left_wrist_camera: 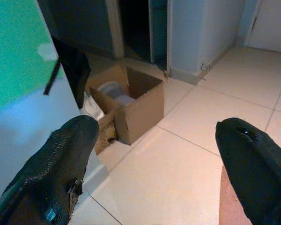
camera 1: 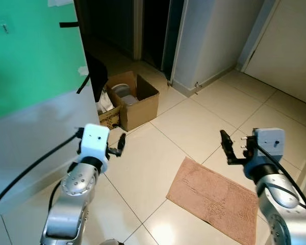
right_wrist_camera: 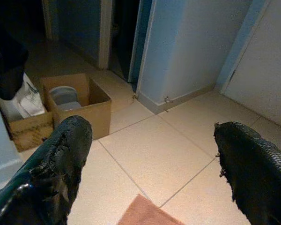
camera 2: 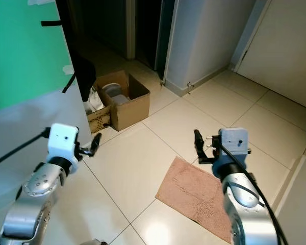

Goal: Hang keys on a hook

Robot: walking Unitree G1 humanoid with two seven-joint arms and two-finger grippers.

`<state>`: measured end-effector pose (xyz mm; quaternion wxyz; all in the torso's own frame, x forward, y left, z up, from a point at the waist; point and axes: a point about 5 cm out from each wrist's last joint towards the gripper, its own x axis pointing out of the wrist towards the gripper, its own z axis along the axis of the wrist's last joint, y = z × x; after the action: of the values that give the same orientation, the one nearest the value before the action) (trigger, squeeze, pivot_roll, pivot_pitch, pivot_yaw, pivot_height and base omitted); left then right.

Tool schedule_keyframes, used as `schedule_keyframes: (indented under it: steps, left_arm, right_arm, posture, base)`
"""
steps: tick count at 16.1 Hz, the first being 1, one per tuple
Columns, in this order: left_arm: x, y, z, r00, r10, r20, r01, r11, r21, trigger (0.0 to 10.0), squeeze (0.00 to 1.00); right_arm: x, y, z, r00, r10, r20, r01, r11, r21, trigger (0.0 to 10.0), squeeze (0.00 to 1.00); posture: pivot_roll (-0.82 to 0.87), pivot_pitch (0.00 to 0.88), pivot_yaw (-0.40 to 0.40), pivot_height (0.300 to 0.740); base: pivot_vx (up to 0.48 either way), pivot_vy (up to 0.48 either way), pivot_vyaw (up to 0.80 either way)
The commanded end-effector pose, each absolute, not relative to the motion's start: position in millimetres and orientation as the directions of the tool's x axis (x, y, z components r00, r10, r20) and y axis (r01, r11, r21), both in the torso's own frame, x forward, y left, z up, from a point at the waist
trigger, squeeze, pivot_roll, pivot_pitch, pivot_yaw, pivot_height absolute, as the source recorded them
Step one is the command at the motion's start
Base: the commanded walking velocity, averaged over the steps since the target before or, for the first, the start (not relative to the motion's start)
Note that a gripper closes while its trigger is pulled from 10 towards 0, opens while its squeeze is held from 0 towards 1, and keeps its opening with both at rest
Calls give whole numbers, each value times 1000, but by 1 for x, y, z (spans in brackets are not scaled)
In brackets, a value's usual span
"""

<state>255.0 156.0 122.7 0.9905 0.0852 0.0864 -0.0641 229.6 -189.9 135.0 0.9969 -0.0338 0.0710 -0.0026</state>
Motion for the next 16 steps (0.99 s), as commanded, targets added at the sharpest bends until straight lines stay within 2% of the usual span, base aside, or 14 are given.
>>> schedule_keyframes:
  steps: [1, 3, 5, 16]
  left_arm:
    - [258, 155, 134, 987, -115, -114, 133, 976, 173, 10000, 0]
    - [262, 150, 130, 972, -175, -157, 209, 947, 244, 10000, 0]
    - [267, 147, 134, 970, -195, -145, 219, 959, 180, 10000, 0]
    - [264, 155, 131, 971, -186, -147, 208, 966, 155, 10000, 0]
  right_arm:
    - [231, -191, 137, 990, -21, -142, 10, 997, -77, 10000, 1000]
    - [228, -187, 131, 989, -28, -145, 20, 998, -58, 10000, 1000]
    - [225, -185, 124, 985, -52, -164, 47, 998, -37, 10000, 1000]
    - [225, -178, 122, 987, 10, -163, -13, 1000, -17, 10000, 1000]
  posture:
    - [-166, 0, -26, 740]
    - [-171, 0, 2, 740]
    - [-179, 0, 25, 740]
    - [-161, 0, 29, 740]
  base:
    - [0, 0, 800]
    - [0, 0, 800]
    - [0, 0, 800]
    - [415, 0, 800]
